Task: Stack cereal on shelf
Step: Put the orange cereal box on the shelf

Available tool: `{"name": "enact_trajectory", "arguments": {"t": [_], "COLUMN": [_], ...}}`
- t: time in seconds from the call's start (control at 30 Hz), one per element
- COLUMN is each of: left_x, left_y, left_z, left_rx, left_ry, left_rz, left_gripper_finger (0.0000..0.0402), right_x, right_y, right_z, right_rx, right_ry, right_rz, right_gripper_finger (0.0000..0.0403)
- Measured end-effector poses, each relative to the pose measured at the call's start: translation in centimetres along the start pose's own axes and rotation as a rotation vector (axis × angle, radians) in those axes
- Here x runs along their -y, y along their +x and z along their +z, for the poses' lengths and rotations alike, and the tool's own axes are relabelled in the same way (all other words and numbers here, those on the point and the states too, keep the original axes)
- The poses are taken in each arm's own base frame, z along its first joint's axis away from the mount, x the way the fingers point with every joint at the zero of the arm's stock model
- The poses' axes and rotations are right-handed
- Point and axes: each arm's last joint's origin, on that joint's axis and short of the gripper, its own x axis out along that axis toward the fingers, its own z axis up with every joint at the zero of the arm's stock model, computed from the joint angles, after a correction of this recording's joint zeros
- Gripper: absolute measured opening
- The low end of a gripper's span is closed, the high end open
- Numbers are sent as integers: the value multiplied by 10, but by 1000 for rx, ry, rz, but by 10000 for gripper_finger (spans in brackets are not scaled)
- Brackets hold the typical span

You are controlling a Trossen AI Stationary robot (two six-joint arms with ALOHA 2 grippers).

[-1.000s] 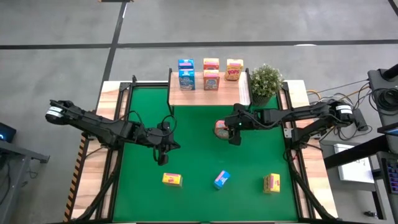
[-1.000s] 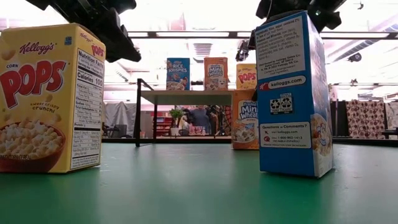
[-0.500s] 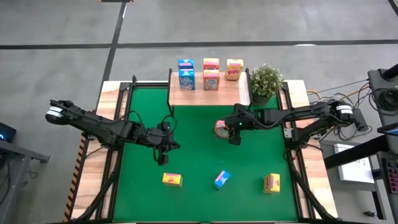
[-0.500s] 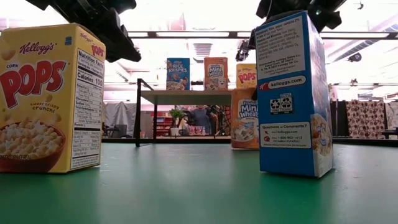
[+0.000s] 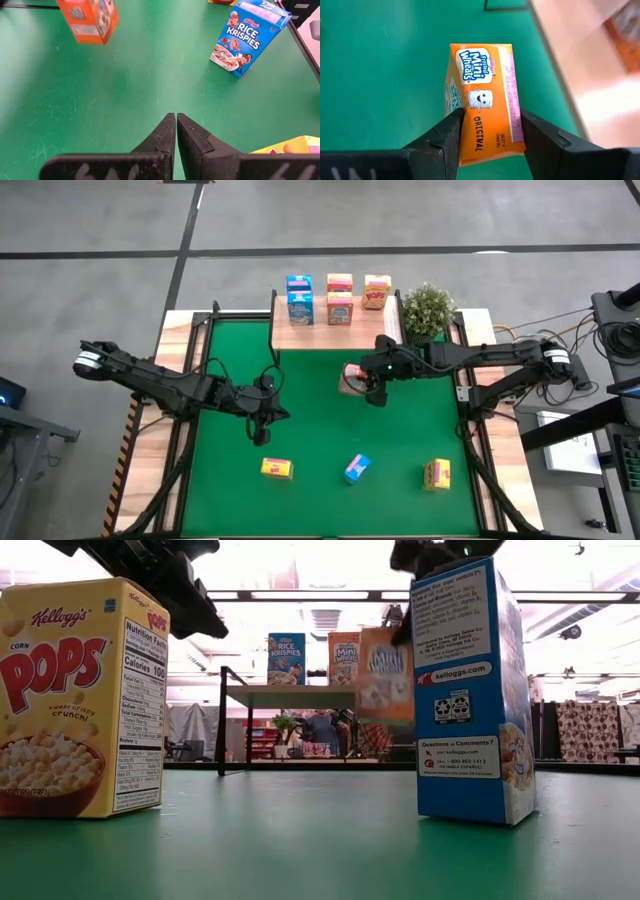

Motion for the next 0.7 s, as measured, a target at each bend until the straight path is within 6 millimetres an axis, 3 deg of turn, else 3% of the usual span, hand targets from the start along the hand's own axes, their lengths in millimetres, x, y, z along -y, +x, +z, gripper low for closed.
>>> {"name": "enact_trajectory", "arguments": {"t": [0.43, 0.53, 0.7], "left_x": [0, 0, 0], "left_y": [0, 0, 0], "left_z": [0, 0, 0], "left_rx": [0, 1, 1], "left_ry": [0, 0, 0], "left_rz": [0, 0, 0], "left_gripper_finger": [0, 0, 0], "right_x": [16, 21, 36], "right_y": [-49, -52, -39], "right_z": [73, 87, 103], "right_rx": [111, 119, 98], "right_ry": [-114, -151, -197], "right_rz": [-27, -51, -87], "right_gripper_finger": [162, 162, 162]}}
